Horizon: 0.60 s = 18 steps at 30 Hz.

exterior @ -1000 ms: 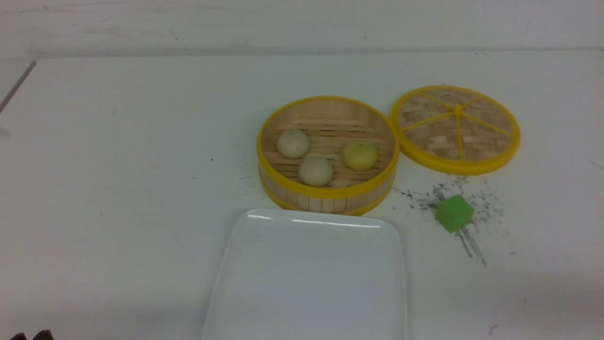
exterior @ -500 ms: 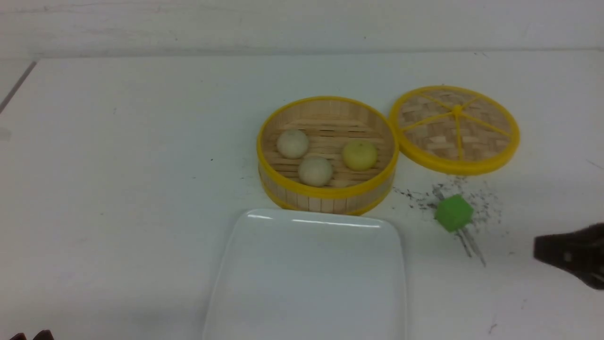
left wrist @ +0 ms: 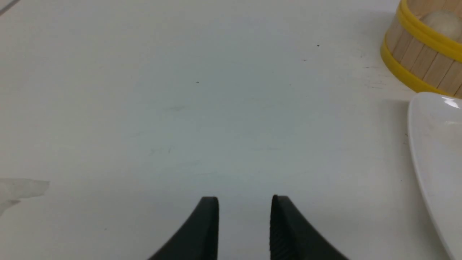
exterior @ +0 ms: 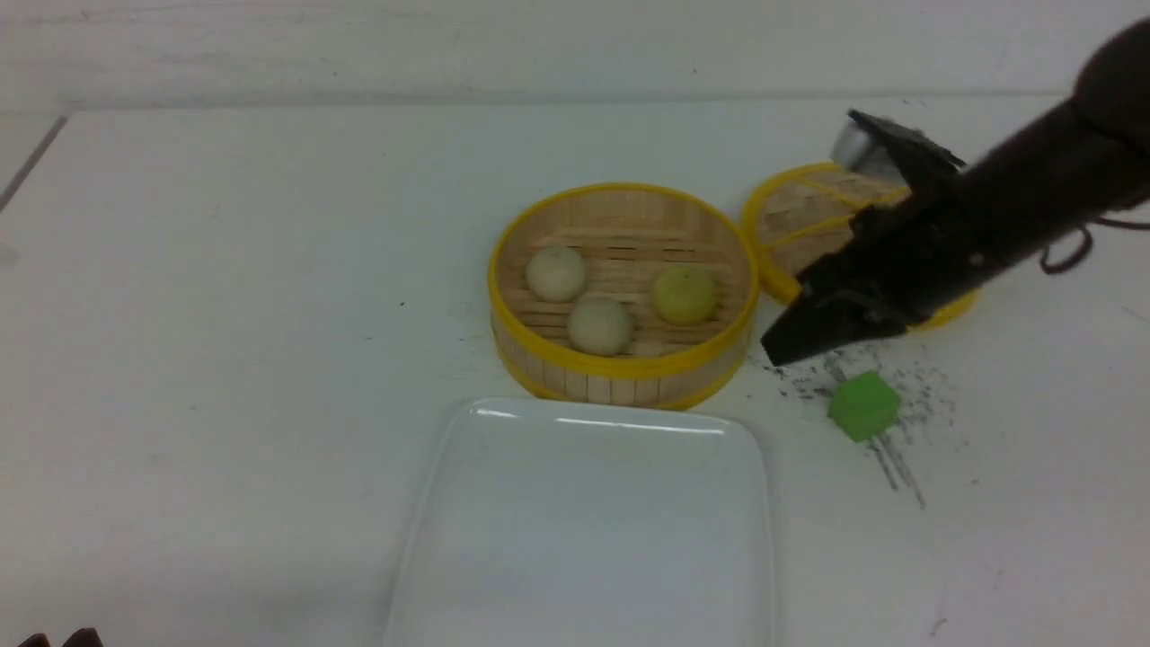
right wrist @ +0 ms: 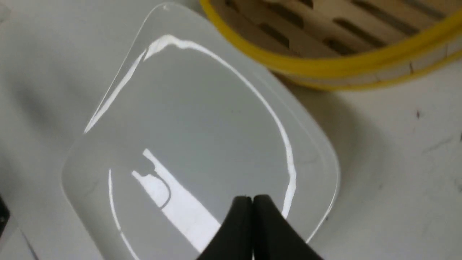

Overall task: Put the steamed buns into the plate on the white tablecloth.
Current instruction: 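Reach toward a bun in the bamboo steamer with the right gripper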

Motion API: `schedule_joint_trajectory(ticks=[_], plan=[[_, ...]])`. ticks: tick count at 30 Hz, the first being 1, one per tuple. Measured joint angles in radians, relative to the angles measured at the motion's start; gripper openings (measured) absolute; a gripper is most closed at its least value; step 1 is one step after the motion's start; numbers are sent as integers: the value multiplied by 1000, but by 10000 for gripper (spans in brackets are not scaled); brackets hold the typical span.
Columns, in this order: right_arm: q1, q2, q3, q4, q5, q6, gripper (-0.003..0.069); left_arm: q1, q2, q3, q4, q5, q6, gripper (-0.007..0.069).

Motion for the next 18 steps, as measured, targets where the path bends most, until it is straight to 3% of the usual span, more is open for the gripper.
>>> schedule_joint_trajectory(ticks=[6,10,14,18], plan=[[55,116,-237,-198,-9,166,59,0,0,0,0,0,0,235],[110,211,-381,-322,-12,236,136,0,0,0,0,0,0,235],[168,287,-486,-452,-64,269,284,0,0,0,0,0,0,235],[178,325,-498,-504,-115,274,376,0,-1,0,0,0,0,237]])
